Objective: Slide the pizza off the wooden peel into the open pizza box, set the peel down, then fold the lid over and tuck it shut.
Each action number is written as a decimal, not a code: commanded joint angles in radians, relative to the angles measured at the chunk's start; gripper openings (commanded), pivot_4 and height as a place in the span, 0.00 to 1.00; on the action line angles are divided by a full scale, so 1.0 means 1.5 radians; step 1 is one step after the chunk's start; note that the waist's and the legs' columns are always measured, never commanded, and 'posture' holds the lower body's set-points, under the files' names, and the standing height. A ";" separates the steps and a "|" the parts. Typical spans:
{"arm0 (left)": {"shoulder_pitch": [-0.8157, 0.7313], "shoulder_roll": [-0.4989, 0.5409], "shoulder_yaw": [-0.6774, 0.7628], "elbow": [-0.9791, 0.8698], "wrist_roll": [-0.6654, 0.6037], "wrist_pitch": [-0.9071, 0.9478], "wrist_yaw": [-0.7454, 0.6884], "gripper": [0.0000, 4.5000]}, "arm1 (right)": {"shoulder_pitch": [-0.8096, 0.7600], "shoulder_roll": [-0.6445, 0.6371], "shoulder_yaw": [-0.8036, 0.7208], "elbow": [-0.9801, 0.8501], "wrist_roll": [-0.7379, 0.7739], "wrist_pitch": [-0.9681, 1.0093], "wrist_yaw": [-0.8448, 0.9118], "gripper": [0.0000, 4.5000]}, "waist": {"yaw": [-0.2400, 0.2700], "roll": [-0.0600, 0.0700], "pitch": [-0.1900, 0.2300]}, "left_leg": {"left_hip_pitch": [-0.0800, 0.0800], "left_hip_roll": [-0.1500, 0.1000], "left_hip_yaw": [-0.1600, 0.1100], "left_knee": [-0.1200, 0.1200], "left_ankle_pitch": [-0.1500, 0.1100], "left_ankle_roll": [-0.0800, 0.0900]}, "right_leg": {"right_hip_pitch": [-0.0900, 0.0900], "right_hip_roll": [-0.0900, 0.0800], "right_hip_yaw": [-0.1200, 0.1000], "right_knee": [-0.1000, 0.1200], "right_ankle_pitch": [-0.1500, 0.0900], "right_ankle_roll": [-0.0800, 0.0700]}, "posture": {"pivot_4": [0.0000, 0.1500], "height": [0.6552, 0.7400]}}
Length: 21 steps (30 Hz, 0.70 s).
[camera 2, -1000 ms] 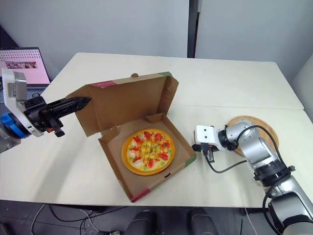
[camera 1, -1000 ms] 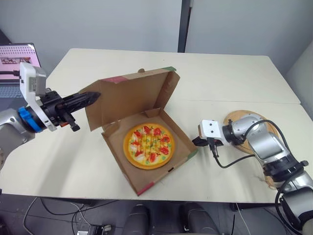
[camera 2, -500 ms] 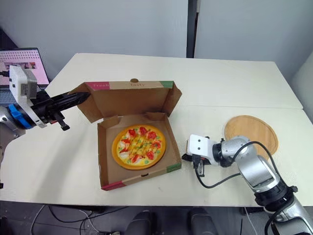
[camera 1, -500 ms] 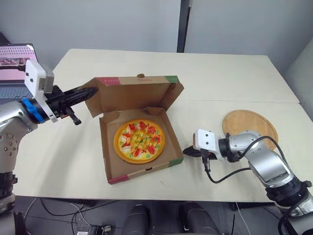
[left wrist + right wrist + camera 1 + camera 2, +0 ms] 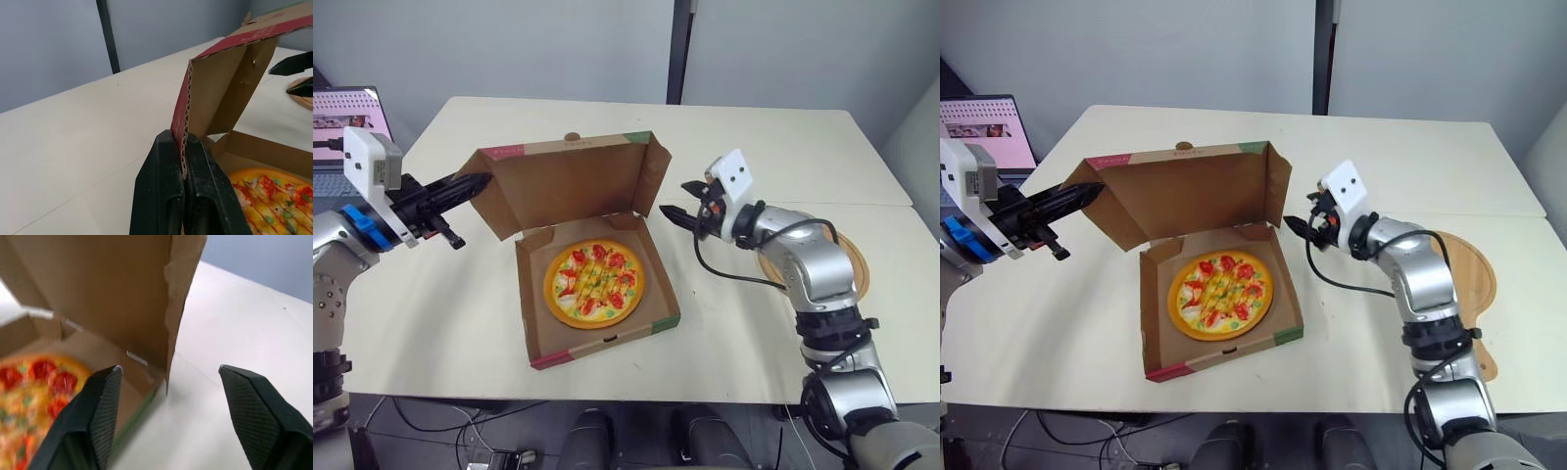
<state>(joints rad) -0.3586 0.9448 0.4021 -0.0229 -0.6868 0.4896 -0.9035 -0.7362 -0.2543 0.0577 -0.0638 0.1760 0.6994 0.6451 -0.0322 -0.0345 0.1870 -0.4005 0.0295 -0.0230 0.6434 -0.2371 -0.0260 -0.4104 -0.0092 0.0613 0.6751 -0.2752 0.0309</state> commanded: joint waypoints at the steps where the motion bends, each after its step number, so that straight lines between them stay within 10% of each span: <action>1: -0.006 -0.001 0.030 -0.007 -0.006 -0.002 0.000 0.00 | -0.042 0.021 -0.019 0.018 0.018 -0.007 -0.033 0.75 | 0.000 0.000 0.000 | 0.000 0.000 0.000 0.000 0.000 0.000 | 0.000 0.000 0.000 0.000 0.000 0.000 | 1.00 0.93; 8: 0.002 -0.005 0.036 -0.016 -0.006 0.005 0.001 0.00 | -0.087 0.048 -0.018 0.060 0.036 -0.026 -0.052 0.63 | -0.002 0.000 0.000 | 0.000 0.000 0.000 0.000 0.000 0.000 | 0.000 0.000 0.000 0.000 0.000 0.000 | 1.00 0.93; 16: 0.008 -0.006 0.038 -0.026 -0.008 0.011 -0.001 0.00 | -0.110 0.050 -0.018 0.093 0.039 -0.051 -0.066 0.00 | -0.002 0.000 0.000 | 0.000 0.000 0.000 0.000 0.000 0.000 | 0.000 0.000 0.000 0.001 0.000 0.000 | 1.00 0.93; 21: -0.023 -0.016 0.024 -0.012 -0.005 0.015 0.013 0.00 | -0.114 0.042 -0.022 0.090 0.034 -0.051 -0.083 0.00 | -0.001 0.000 0.000 | 0.000 0.000 0.000 0.000 0.000 0.000 | 0.000 0.000 0.000 0.001 0.000 0.000 | 1.00 0.93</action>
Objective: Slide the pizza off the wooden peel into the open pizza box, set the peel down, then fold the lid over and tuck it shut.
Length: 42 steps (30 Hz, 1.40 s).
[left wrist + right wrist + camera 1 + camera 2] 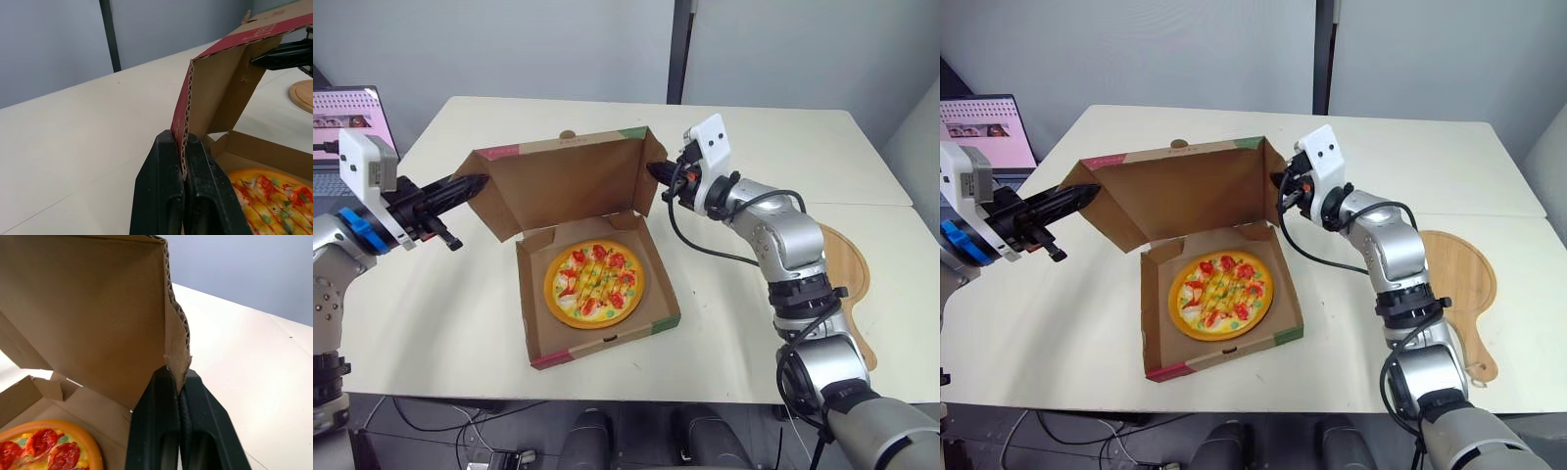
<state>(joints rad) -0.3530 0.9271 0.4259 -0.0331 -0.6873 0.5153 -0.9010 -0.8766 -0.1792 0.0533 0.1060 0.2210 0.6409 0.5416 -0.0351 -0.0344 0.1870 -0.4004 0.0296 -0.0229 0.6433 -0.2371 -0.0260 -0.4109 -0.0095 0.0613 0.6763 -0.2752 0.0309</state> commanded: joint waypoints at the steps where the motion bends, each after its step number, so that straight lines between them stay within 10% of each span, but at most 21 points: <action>1: -0.040 -0.008 0.003 0.001 -0.002 -0.002 0.015 0.00 | -0.020 -0.013 -0.022 -0.029 0.005 -0.007 -0.017 0.00 | 0.001 0.000 0.000 | 0.000 0.000 0.000 0.000 0.000 0.000 | 0.000 0.000 0.000 0.000 0.000 0.000 | 1.00 0.93; 20: -0.382 -0.206 -0.202 0.259 0.085 -0.010 -0.070 0.00 | 0.064 -0.121 -0.088 -0.310 0.038 0.194 -0.114 0.00 | -0.002 0.000 0.000 | -0.001 -0.002 0.000 0.000 0.000 0.000 | 0.000 0.002 0.000 0.000 0.000 0.000 | 1.00 0.93; 42: -0.286 -0.298 -0.166 0.048 0.086 0.064 0.080 0.00 | 0.114 -0.097 -0.081 -0.389 0.045 0.255 -0.167 0.00 | -0.004 0.000 0.000 | -0.001 -0.001 0.000 0.000 0.000 0.000 | -0.001 0.003 0.001 0.001 0.000 0.000 | 1.00 0.93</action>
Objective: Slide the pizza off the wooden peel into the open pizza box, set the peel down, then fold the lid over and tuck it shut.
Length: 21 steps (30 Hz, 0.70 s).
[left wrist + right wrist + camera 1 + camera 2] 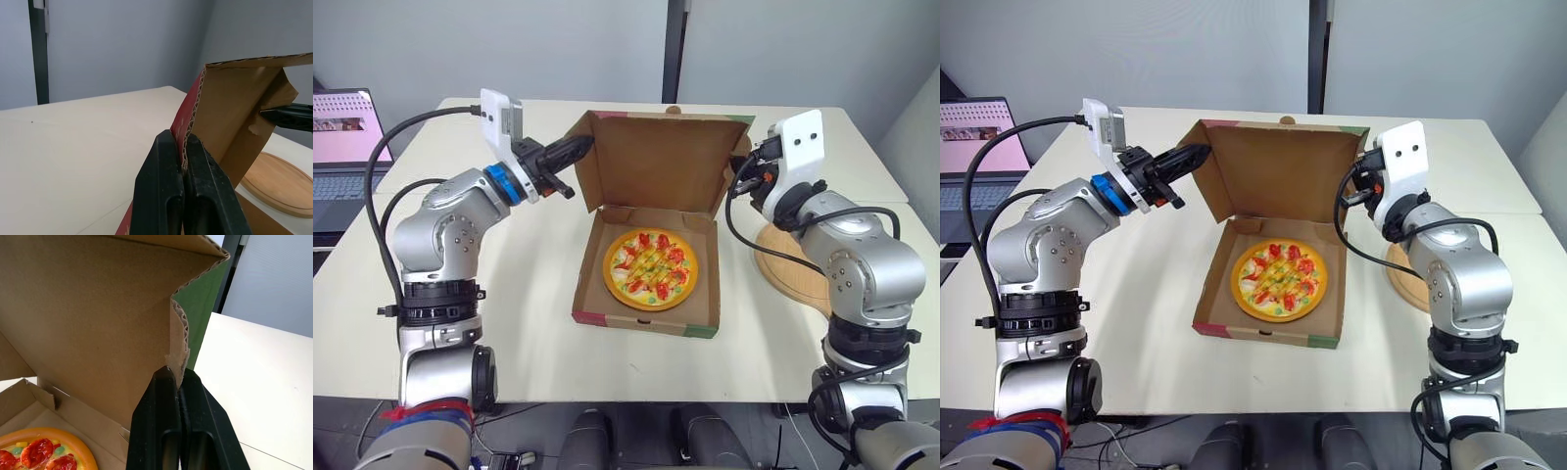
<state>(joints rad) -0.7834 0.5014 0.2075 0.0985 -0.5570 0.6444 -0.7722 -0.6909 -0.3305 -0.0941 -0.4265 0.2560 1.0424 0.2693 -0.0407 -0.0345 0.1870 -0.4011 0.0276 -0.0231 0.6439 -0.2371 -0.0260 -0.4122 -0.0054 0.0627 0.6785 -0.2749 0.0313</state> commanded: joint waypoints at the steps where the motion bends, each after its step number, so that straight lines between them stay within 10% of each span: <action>1: 0.005 -0.015 -0.021 -0.041 0.000 -0.025 -0.004 0.00 | -0.009 0.004 0.017 -0.034 0.021 -0.013 0.015 0.00 | 0.000 0.000 0.000 | 0.000 0.000 0.000 0.000 0.000 0.000 | 0.000 0.000 0.000 0.000 0.000 0.000 | 1.00 0.93; 8: 0.022 -0.004 -0.016 -0.031 0.011 -0.058 -0.017 0.00 | -0.008 0.001 0.016 -0.030 0.019 -0.017 0.014 0.00 | 0.000 0.000 0.000 | 0.000 0.000 0.000 0.000 0.000 0.000 | 0.000 0.000 0.000 0.000 0.000 0.000 | 1.00 0.93; 17: 0.057 0.053 0.017 -0.053 -0.018 -0.024 -0.049 0.55 | -0.007 -0.002 0.013 -0.028 0.021 -0.019 0.016 0.00 | -0.007 0.000 0.000 | 0.000 0.000 0.000 0.000 0.000 0.000 | 0.000 0.001 0.000 0.000 0.000 0.000 | 1.00 0.93; 21: 0.087 0.064 0.042 -0.092 -0.042 0.008 -0.027 0.55 | -0.008 -0.006 0.013 -0.027 0.027 -0.020 0.017 0.00 | -0.009 0.000 0.000 | 0.000 0.001 0.000 0.000 0.000 0.000 | 0.000 0.001 0.000 0.000 0.000 0.000 | 1.00 0.93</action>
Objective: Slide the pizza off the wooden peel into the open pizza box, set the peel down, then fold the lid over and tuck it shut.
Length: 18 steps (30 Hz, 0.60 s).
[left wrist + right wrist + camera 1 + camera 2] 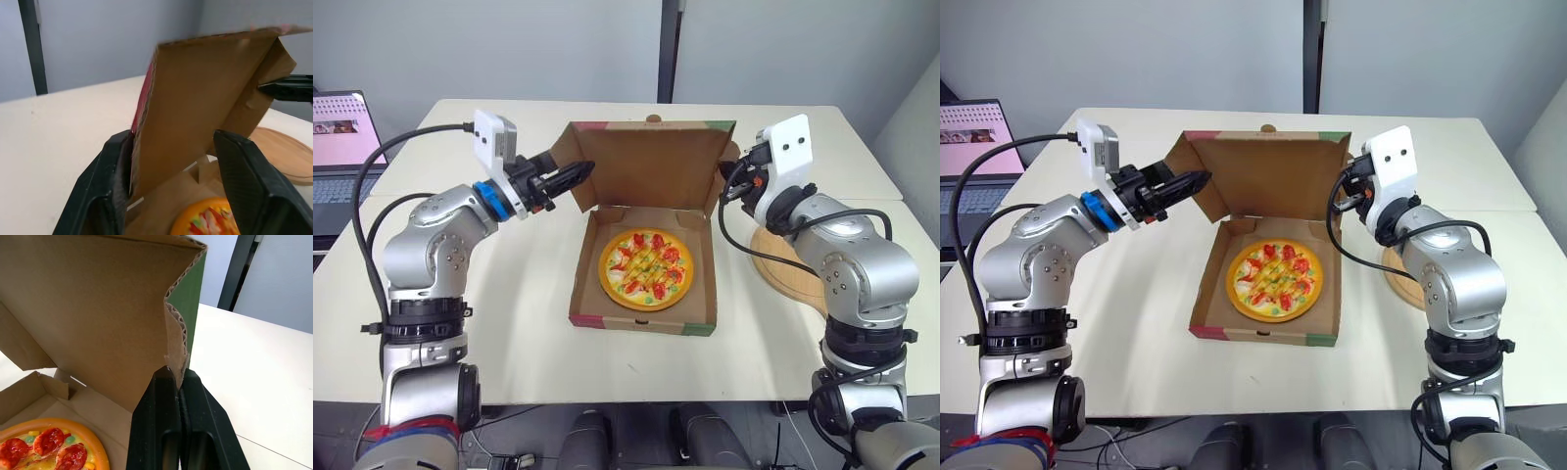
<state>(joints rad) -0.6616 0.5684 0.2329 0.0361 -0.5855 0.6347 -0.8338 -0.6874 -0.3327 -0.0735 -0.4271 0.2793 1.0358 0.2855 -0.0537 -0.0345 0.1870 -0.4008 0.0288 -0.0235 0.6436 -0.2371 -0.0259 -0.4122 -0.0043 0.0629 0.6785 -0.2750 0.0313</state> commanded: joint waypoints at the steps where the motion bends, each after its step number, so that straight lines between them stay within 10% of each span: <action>1: 0.013 0.019 0.033 -0.057 -0.028 0.020 0.024 0.55 | -0.010 -0.005 0.000 -0.025 0.012 -0.016 0.007 0.00 | 0.000 0.000 0.000 | 0.000 0.000 0.000 0.000 0.000 0.000 | 0.000 0.000 0.000 0.000 0.000 0.000 | 1.00 0.93; 18: 0.031 -0.025 0.035 -0.059 -0.016 -0.047 0.096 0.55 | -0.020 -0.009 0.010 -0.002 0.022 -0.035 0.011 0.00 | -0.001 0.000 0.000 | 0.000 0.000 0.000 0.000 0.000 0.000 | 0.000 0.000 0.000 0.000 0.000 0.000 | 1.00 0.93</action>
<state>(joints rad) -0.6004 0.5407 0.2794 -0.0331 -0.6111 0.5947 -0.7034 -0.6903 -0.3421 -0.0563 -0.4103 0.2972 1.0108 0.2909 -0.0548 -0.0345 0.1870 -0.4005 0.0284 -0.0230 0.6434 -0.2372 -0.0259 -0.4122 -0.0043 0.0636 0.6782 -0.2750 0.0313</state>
